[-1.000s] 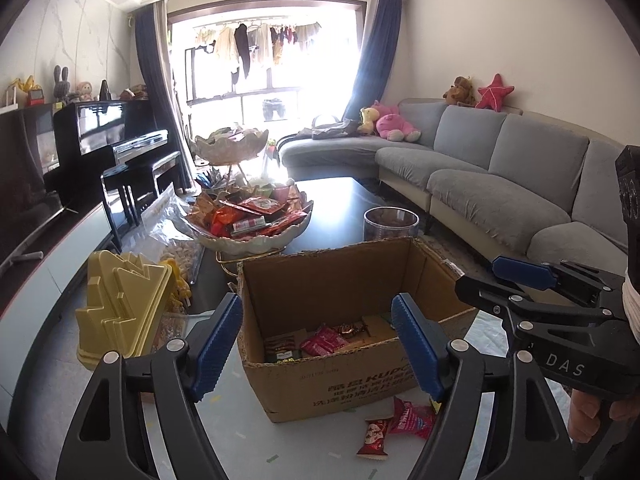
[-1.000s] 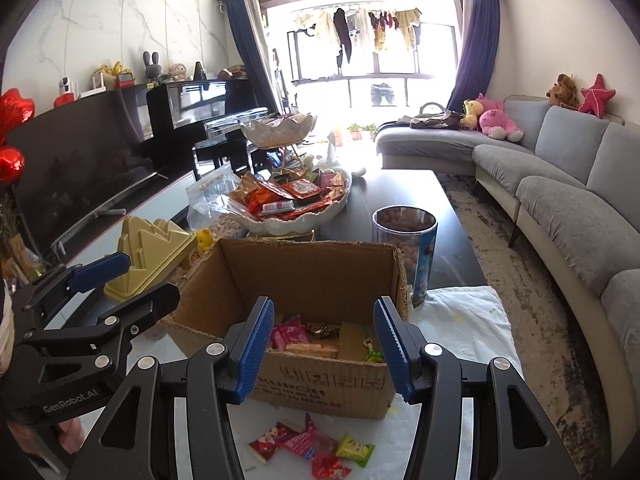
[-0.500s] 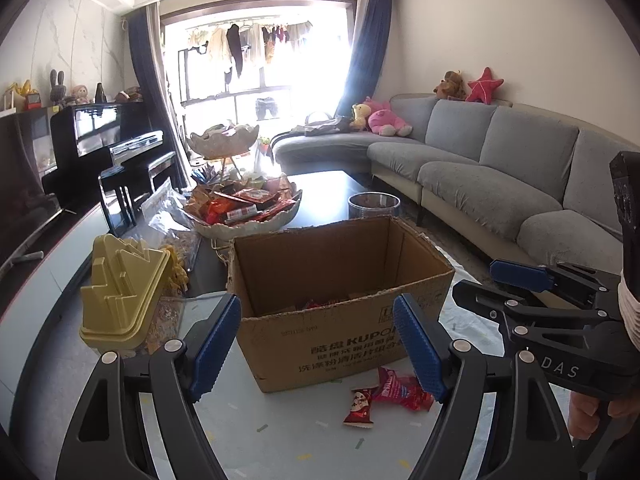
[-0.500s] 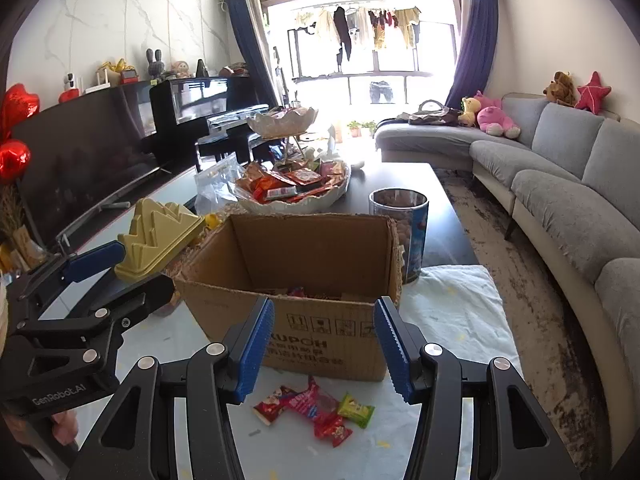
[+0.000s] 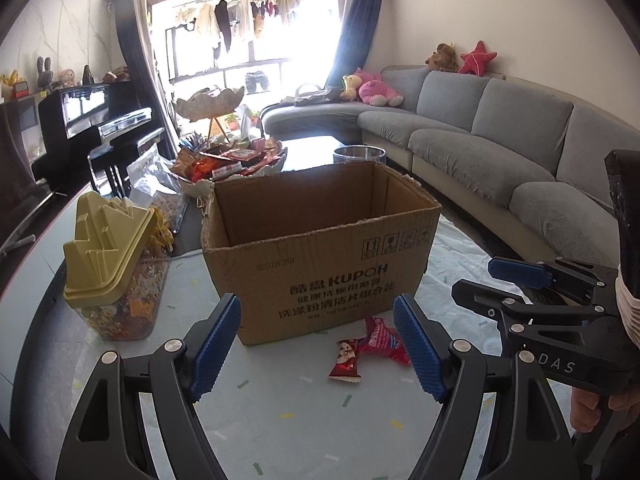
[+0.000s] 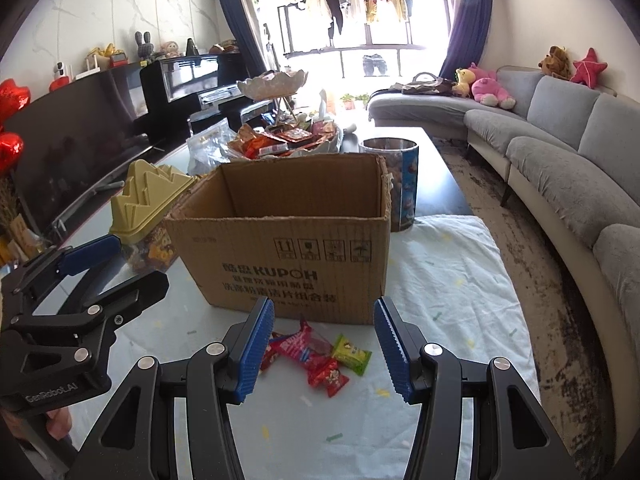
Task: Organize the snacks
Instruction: 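Withdraw both tools from the box toward the remaining candies, then grasp a red wrapped candy with the left tool while the right tool grasps another red candy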
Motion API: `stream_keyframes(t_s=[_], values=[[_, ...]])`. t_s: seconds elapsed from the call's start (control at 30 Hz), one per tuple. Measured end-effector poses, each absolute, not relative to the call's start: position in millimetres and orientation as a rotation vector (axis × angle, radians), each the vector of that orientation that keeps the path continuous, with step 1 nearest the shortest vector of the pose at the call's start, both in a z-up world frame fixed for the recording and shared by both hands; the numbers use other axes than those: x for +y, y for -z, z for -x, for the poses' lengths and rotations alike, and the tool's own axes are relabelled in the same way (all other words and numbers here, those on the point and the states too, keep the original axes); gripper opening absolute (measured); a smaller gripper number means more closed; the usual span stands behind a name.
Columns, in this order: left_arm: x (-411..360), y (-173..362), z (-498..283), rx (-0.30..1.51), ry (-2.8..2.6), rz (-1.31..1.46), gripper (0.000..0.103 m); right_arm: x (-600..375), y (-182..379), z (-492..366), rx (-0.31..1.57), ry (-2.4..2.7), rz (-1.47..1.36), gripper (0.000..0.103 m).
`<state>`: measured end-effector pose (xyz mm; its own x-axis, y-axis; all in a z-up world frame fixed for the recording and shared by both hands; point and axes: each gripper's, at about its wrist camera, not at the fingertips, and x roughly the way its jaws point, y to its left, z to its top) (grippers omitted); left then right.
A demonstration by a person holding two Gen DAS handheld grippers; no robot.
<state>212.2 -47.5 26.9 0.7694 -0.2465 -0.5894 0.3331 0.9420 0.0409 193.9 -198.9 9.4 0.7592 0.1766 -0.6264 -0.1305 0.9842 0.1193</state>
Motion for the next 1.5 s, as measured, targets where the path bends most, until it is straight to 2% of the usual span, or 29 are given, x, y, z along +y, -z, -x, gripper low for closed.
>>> stream_keyframes(t_s=[0.73,1.2,1.5], values=[[-48.0,51.4,-222.8,0.851,0.329,-0.137,0.078,-196.1,60.9,-195.0,0.892,-0.174,-0.056,0.053],[-58.5,78.0,-255.4,0.912,0.357,-0.132,0.077,-201.2,87.9,-215.5,0.954,-0.172,-0.100,0.053],[-64.3,88.7,-275.1,0.944,0.369,-0.118,0.071,-202.3,93.4,-228.4,0.961,-0.181,-0.116,0.050]])
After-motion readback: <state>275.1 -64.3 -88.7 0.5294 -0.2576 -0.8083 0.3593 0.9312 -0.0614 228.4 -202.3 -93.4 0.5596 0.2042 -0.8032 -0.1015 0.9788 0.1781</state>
